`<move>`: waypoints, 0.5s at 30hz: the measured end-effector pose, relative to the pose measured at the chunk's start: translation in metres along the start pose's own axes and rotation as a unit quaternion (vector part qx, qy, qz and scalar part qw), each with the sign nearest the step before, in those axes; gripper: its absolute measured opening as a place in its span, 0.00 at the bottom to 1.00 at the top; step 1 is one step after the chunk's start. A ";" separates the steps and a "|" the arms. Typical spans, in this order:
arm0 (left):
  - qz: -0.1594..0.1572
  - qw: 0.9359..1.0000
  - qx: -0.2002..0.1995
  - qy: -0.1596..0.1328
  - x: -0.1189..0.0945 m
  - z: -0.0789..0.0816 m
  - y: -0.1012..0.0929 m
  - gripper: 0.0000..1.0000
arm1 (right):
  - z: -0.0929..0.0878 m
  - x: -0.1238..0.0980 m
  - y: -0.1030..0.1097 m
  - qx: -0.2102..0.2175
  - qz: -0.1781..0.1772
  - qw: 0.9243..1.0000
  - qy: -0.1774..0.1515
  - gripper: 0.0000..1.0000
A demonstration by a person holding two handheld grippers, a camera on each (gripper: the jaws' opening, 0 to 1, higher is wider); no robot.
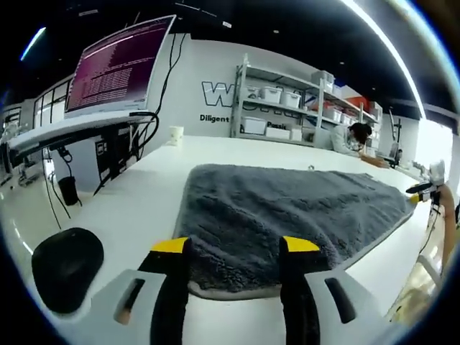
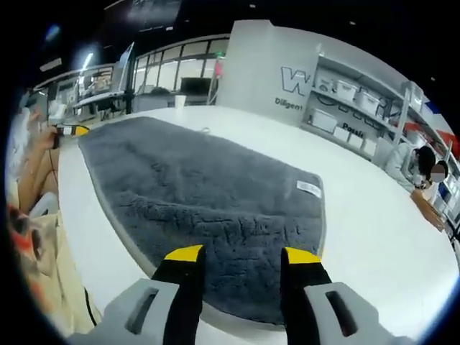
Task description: Open the folded towel by lifting each exposed corner and separating the folded layers until the towel lies flat within the target outline without major curled edges
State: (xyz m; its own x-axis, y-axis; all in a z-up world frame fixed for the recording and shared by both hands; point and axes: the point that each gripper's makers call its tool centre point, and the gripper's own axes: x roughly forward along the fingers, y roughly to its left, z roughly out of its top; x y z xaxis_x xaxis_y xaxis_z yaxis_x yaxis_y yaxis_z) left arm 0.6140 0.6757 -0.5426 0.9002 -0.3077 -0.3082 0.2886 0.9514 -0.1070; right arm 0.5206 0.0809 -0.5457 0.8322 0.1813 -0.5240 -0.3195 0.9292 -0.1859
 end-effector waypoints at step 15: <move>0.025 0.999 0.038 0.015 0.003 -0.008 0.009 0.30 | -0.010 0.008 0.010 0.006 0.043 0.999 0.008 0.14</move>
State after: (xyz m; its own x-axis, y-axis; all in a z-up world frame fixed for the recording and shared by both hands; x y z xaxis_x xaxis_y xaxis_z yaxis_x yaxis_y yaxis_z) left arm 0.6170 0.6832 -0.5525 0.9043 -0.2582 -0.3401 0.2680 0.9632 -0.0188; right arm 0.5195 0.0881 -0.5598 0.7942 0.2554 -0.5514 -0.3842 0.9141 -0.1298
